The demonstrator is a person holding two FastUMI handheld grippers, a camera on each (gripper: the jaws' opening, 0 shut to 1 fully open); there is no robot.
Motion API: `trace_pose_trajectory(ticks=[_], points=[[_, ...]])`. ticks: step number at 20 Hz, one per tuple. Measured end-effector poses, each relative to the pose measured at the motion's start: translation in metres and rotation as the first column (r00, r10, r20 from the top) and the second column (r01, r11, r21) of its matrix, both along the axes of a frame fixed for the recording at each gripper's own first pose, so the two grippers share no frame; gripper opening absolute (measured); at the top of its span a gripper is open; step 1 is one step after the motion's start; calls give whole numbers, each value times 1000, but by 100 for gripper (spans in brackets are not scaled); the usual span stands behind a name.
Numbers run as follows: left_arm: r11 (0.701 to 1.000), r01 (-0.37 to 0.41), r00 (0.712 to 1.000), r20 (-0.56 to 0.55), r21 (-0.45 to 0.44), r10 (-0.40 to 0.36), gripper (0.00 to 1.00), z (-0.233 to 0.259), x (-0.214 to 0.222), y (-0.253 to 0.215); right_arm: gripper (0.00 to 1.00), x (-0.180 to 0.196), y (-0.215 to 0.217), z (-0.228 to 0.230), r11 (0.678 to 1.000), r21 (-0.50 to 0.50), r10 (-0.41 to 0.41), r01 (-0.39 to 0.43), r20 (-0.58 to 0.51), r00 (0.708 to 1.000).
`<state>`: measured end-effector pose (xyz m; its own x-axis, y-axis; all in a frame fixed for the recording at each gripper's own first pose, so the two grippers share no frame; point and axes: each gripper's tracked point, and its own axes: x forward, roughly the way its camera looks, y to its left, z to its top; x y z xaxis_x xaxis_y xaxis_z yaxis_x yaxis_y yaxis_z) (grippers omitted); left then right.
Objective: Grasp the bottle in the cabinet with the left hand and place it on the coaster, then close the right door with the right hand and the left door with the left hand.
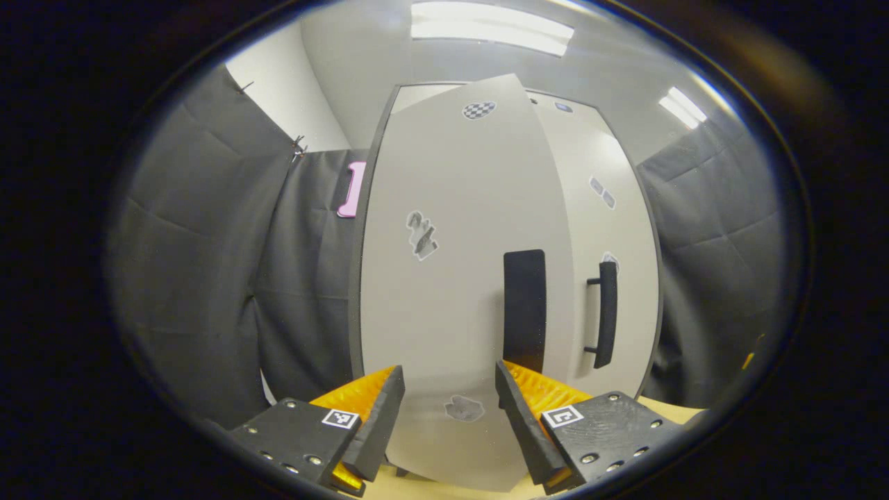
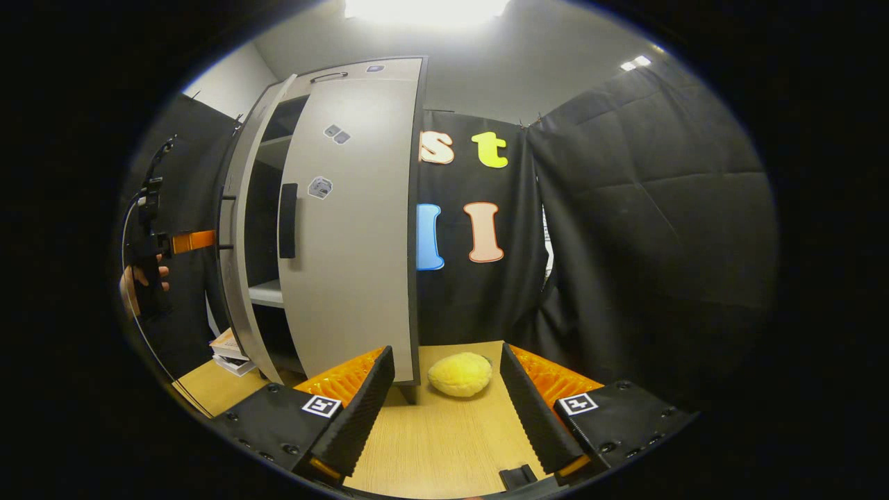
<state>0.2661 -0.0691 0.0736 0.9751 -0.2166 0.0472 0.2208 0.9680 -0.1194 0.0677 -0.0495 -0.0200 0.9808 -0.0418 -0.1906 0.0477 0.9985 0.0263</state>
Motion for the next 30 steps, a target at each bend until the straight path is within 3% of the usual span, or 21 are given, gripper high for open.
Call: trace_pose_trajectory(ticks=[1, 2, 8, 9, 10, 15, 23, 24, 30], points=[[1000, -3, 1000, 5, -1, 3, 87, 1, -1, 1, 98, -1, 1, 3, 1000, 0, 7, -7, 5, 1000], [1000, -8, 1000, 10, 1, 8, 80, 3, -3, 3, 98, -1, 2, 7, 1000, 1, 15, -15, 15, 1000], [998, -63, 997, 42, 27, 62, 80, 15, -45, 23, 98, -5, 5, 41, 997, 24, 64, -68, 124, 990], [997, -75, 997, 40, 32, 73, 80, 14, -56, 28, 98, -5, 7, 44, 996, 41, 76, -82, 132, 988], [995, -88, 996, 38, 37, 86, 87, 13, -67, 35, 98, -7, 10, 45, 993, 60, 92, -101, 136, 986], [992, -117, 993, 24, 52, 116, 87, 12, -120, 62, 98, -25, 20, 55, 986, 92, 122, -136, 144, 982], [994, -77, 997, -10, 81, 78, 87, 7, -181, 98, 98, -60, 53, 70, 986, 80, 136, -148, 145, 980], [994, -73, 997, -10, 81, 74, 80, 7, -189, 103, 98, -65, 56, 72, 986, 83, 130, -144, 149, 980], [991, -84, 996, -4, 102, 85, 80, 5, -223, 138, 97, -88, 77, 86, 988, 58, 130, -142, 175, 976]])
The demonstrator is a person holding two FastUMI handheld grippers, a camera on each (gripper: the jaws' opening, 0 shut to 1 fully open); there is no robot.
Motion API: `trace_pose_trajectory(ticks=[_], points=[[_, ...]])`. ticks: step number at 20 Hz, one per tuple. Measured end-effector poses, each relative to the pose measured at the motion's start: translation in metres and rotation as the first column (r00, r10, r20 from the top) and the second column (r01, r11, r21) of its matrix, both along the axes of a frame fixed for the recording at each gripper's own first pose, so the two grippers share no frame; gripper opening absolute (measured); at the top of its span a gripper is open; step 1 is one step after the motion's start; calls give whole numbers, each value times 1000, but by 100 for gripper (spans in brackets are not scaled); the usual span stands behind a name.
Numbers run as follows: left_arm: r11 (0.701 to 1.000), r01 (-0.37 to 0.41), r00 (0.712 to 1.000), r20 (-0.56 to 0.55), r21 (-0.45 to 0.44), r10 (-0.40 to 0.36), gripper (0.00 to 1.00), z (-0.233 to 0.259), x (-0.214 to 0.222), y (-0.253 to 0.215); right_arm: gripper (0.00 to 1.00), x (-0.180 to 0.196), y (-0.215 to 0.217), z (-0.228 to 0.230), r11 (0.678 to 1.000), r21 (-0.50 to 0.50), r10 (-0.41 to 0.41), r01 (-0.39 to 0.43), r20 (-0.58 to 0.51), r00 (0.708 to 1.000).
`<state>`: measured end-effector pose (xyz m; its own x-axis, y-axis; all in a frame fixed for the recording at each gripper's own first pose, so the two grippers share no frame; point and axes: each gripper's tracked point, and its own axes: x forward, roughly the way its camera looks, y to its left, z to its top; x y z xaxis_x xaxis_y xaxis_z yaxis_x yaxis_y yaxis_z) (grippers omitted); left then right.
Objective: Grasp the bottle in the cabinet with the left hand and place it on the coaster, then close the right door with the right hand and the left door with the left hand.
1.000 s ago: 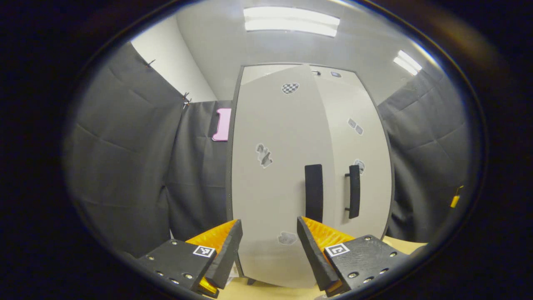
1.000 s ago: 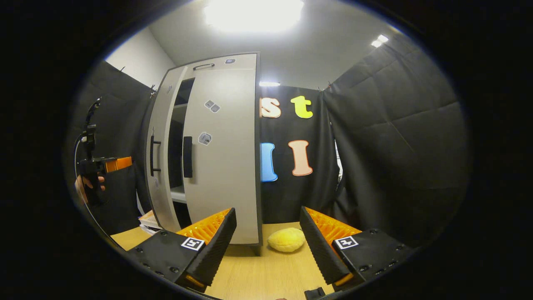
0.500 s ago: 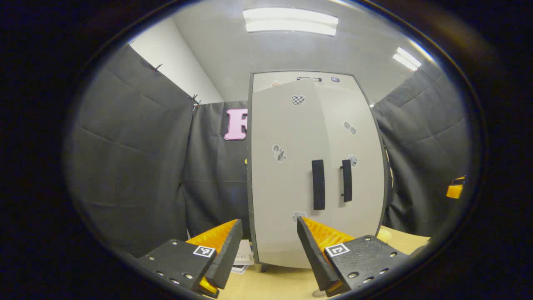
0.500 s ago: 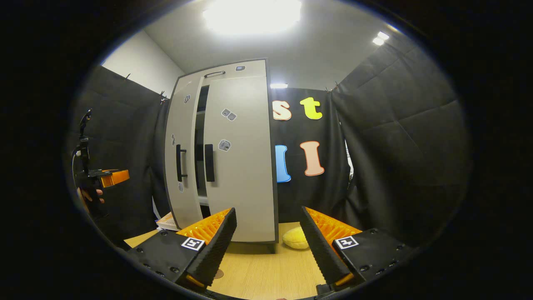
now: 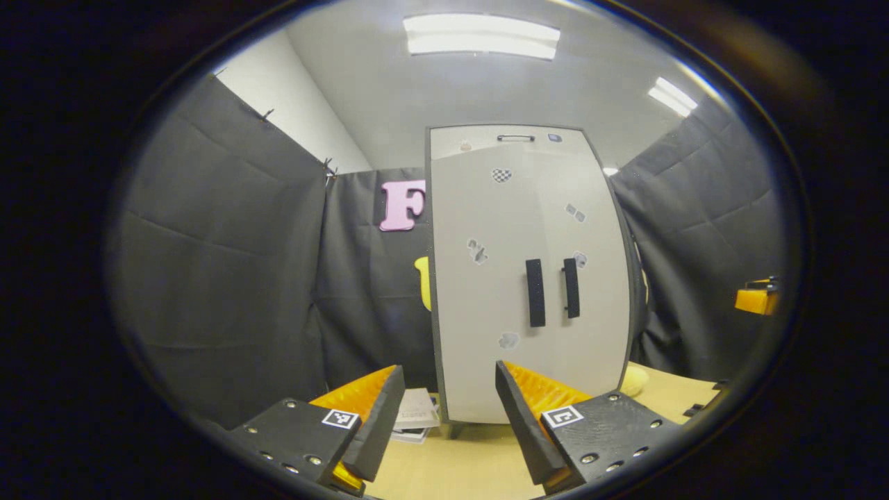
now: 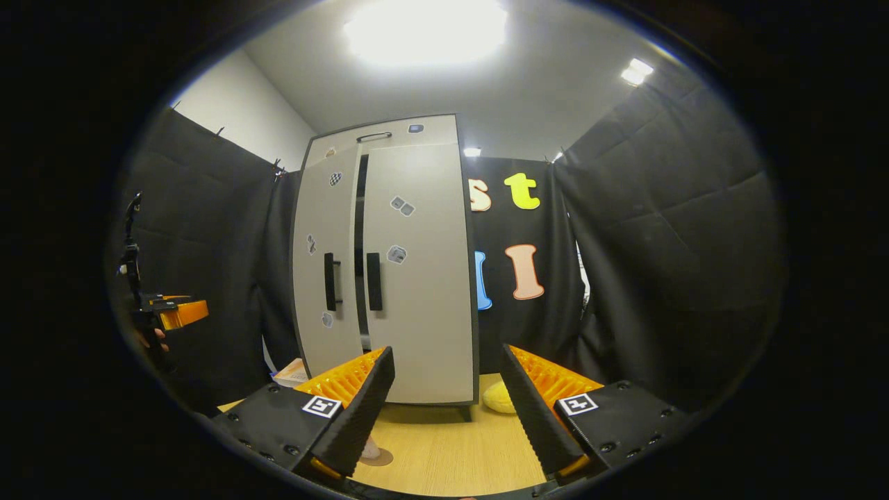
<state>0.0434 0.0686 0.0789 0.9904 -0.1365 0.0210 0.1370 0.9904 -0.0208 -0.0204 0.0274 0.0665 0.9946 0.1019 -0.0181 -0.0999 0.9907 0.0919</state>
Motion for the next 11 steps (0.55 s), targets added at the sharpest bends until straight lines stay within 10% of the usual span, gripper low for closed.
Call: trace_pose_trajectory(ticks=[11], points=[[1000, -17, 1000, -9, 24, 17, 87, -2, -41, 23, 98, -25, 2, 14, 998, -54, -12, 13, 28, 1000]])
